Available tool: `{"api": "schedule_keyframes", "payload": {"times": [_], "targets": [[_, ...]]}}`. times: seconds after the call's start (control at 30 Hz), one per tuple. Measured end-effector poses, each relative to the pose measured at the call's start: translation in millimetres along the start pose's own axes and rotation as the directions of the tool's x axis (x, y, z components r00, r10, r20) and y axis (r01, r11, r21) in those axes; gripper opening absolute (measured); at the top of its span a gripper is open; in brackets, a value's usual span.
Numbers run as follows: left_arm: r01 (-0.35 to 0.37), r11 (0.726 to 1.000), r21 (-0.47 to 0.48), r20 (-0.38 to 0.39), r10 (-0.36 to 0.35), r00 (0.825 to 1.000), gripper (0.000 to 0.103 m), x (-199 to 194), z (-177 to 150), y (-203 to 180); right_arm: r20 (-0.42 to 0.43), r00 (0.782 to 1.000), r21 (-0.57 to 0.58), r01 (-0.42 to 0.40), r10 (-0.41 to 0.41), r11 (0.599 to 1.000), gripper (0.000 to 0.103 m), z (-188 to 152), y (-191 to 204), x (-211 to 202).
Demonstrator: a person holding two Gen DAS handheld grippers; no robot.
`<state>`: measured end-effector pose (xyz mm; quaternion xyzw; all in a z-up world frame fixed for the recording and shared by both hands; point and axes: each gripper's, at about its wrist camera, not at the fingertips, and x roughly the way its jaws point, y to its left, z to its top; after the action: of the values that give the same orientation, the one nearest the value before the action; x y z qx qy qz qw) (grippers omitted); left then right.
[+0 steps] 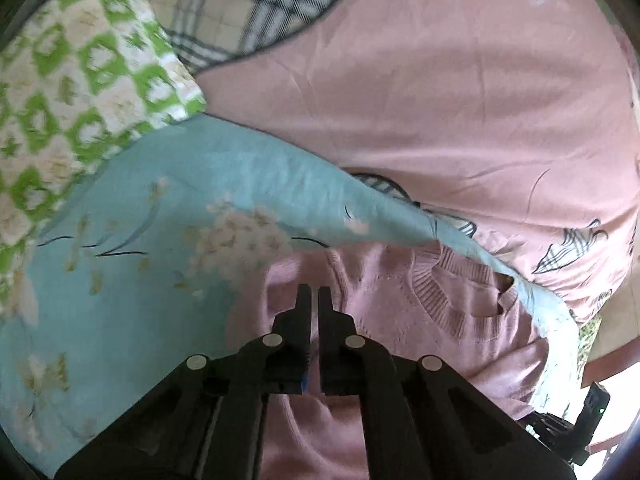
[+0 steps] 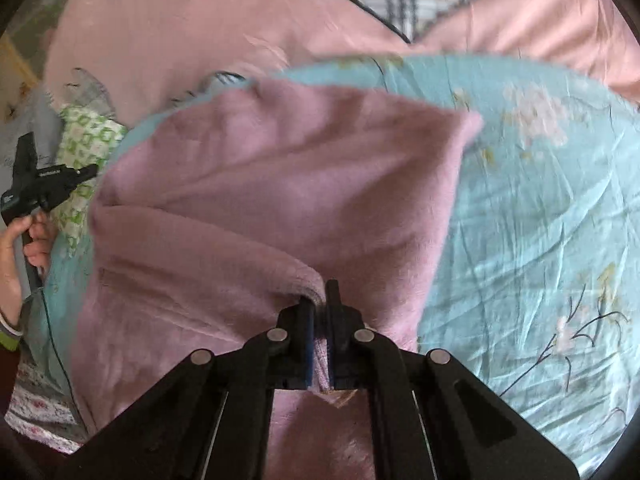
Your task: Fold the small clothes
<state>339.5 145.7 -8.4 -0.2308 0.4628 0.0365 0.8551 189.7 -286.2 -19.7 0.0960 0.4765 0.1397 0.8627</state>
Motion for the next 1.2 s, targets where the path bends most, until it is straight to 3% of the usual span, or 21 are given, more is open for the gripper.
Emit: {"api": "schedule_keyframes", "payload": {"times": [0.07, 0.2, 0.27, 0.37, 0.43, 0.6, 0.7, 0.83, 1.0, 1.13, 1.17, 1.2], "targets": [[-0.037, 0.999, 0.023, -0.035, 0.038, 0.999, 0.001, 11.3, -3.8, -1.8, -0.041, 0.999, -0.017, 0.019, -0.02, 1.0, 0.005, -0.5, 2.7, 10.0], [-0.015, 0.999, 0.037, -0.009, 0.015, 1.0, 0.012, -17.3, -20.4, 2.5, -0.03, 0.995, -0.059, 0.091, -0.093, 0.994, 0.015, 0.0, 18.1, 3.6], [-0.004, 0.999, 0.049, -0.004, 0.005, 1.0, 0.014, -38.6, -37.2, 6.3, -0.003, 0.994, -0.083, 0.111, -0.112, 0.99, 0.044, 0.7, 24.6, -3.8], [-0.005, 0.997, 0.083, -0.022, 0.007, 1.0, 0.03, -60.7, -73.3, 14.4, 0.094, 0.986, -0.172, 0.152, -0.137, 0.973, 0.054, -1.9, 44.0, -21.9], [-0.025, 0.993, 0.112, -0.049, 0.031, 0.998, 0.032, -64.2, -98.1, 20.6, 0.147, 0.981, -0.222, 0.155, -0.124, 0.963, 0.054, -2.8, 63.1, -34.5], [-0.081, 0.989, 0.122, -0.109, 0.095, 0.989, 0.035, -51.5, -146.4, 37.9, 0.092, 0.991, -0.312, -0.068, 0.101, 0.948, 0.054, 17.9, 127.9, -18.0], [-0.077, 0.994, 0.074, -0.075, 0.082, 0.994, 0.035, -51.5, -158.2, 47.6, 0.024, 0.967, -0.338, -0.231, 0.254, 0.912, 0.054, 39.9, 182.4, 7.5], [-0.049, 0.999, 0.021, -0.026, 0.05, 0.998, 0.035, -46.4, -162.7, 54.5, -0.065, 0.934, -0.359, -0.35, 0.351, 0.865, 0.054, 60.2, 251.2, 43.3], [-0.038, 0.999, 0.031, -0.019, 0.039, 0.999, 0.036, -32.1, -159.2, 52.8, -0.186, 0.912, -0.361, -0.41, 0.366, 0.838, 0.054, 81.0, 321.8, 104.5], [-0.051, 0.998, 0.022, -0.003, 0.051, 0.999, 0.036, -22.3, -158.2, 55.0, -0.226, 0.912, -0.378, -0.407, 0.343, 0.832, 0.054, 89.6, 344.6, 132.2], [-0.056, 0.998, 0.014, 0.004, 0.056, 0.998, 0.036, -20.1, -158.8, 56.5, -0.239, 0.913, -0.385, -0.403, 0.332, 0.83, 0.047, 90.7, 350.6, 140.1], [-0.056, 0.998, 0.001, 0.007, 0.056, 0.998, 0.028, -18.1, -159.4, 59.7, -0.257, 0.915, -0.392, -0.392, 0.31, 0.832, 0.039, 90.3, 354.3, 149.8]]}}
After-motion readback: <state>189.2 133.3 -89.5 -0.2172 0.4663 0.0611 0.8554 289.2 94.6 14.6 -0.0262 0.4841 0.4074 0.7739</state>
